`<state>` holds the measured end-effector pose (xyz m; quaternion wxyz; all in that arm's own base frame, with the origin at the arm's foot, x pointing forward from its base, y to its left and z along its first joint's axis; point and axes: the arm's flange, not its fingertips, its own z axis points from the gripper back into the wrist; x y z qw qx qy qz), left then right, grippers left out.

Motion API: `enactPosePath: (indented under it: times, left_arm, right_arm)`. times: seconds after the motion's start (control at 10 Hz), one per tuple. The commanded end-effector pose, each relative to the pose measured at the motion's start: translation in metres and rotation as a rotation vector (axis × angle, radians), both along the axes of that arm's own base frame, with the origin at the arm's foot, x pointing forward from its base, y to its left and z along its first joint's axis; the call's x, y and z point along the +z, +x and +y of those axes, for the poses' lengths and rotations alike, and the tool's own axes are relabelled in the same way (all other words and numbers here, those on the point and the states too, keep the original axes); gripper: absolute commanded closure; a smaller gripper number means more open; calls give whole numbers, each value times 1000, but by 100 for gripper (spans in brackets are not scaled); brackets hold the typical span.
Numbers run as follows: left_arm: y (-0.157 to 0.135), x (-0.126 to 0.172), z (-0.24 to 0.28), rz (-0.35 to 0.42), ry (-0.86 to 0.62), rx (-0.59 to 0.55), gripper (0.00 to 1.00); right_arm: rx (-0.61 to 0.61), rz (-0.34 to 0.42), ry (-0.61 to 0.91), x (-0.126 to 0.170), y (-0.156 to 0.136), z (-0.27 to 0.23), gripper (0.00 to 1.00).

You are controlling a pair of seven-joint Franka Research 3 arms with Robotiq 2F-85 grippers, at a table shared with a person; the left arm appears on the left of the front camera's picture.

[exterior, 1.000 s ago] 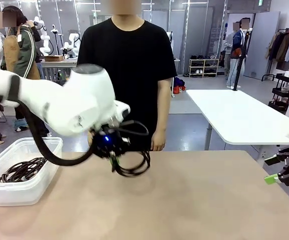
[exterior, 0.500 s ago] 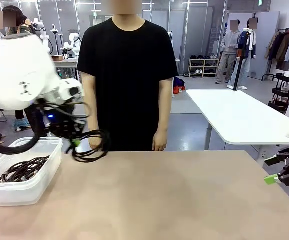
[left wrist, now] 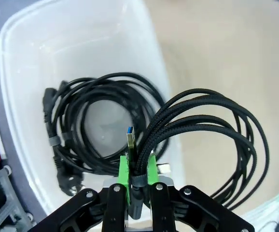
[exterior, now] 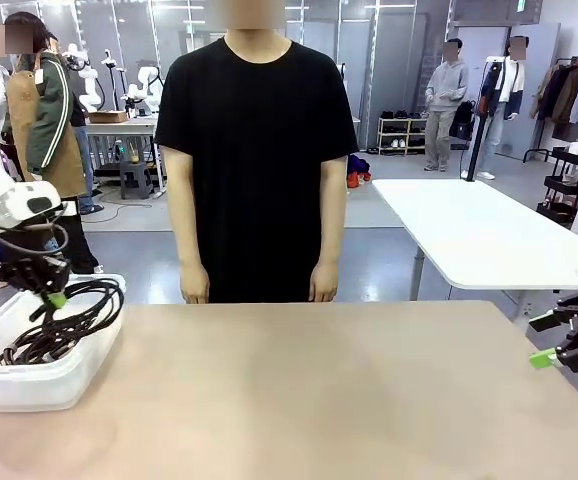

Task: Organize and store the cables.
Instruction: Place the USB Extension Cable into the Organizing box.

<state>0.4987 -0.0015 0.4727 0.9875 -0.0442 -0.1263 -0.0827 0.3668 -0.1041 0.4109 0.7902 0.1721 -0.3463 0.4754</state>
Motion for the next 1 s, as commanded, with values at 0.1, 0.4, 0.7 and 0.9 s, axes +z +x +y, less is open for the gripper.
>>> enactPosePath:
  times: [0.1,0.4,0.7,0.9]
  left_arm:
    - [2,-19,25,8,5,56,100]
    - [2,-36,46,27,25,115,100]
    - [1,-54,51,55,-38,135,62]
    - [-5,-55,51,60,-41,166,44]
  right_arm:
    - [-2,-2,13,2,2,0,0]
    - [-2,-2,13,2,2,0,0]
    - [-2,-2,13,2,2,0,0]
    - [-2,-2,13,2,2,0,0]
